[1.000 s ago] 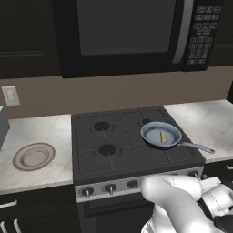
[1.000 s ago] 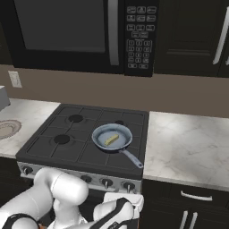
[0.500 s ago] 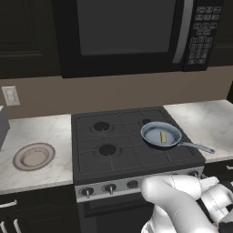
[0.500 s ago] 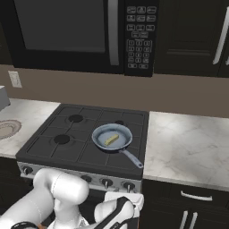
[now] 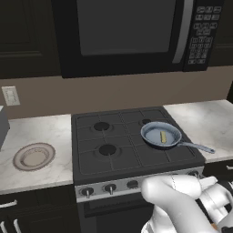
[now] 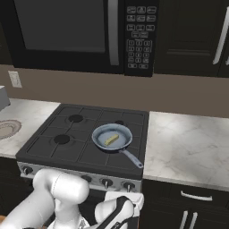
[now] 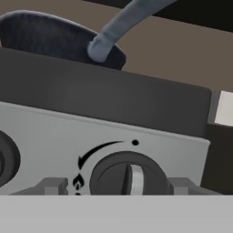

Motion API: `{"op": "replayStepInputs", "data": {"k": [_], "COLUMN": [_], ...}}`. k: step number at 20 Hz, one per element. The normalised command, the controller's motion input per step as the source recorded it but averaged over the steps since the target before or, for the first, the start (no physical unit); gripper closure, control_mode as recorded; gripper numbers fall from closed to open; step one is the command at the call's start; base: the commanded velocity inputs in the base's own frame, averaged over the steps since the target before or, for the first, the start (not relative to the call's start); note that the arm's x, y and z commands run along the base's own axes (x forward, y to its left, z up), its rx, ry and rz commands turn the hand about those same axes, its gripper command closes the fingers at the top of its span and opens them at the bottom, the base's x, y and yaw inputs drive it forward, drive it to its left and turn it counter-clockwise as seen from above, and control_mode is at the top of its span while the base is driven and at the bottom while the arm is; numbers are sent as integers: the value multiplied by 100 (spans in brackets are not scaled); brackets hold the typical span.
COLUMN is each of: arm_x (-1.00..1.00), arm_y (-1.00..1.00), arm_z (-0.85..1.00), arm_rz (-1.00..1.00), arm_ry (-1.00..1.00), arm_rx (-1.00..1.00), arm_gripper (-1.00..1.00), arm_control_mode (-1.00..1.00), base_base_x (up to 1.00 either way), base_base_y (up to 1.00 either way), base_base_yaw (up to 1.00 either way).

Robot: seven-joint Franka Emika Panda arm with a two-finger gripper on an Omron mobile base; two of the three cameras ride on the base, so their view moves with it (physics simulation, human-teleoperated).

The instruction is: Pick up the butter stick and place it in the pan. Then turn on the burner for the pan.

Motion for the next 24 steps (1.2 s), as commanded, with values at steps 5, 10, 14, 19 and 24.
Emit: {"op": "replayStepInputs", "data": {"k": [5,10,14,19,24], "arm_x": [9,8,11,1,-1], "arm_y": [0,0,0,0,0], "arm_z": [-1,0,-1,-4,-4], "arm_rz": [0,0,0,0,0], "arm_ry": [0,0,2,6,0], "arm_rx": [0,0,-1,-8,-15], "arm_gripper": [100,100,100,100,100], "arm_control_mode": [-100,-100,-100,-100,-100], "base_base_x": [0,0,0,0,0], "base_base_y": [0,0,0,0,0], "base_base_yaw": [0,0,0,0,0]}}
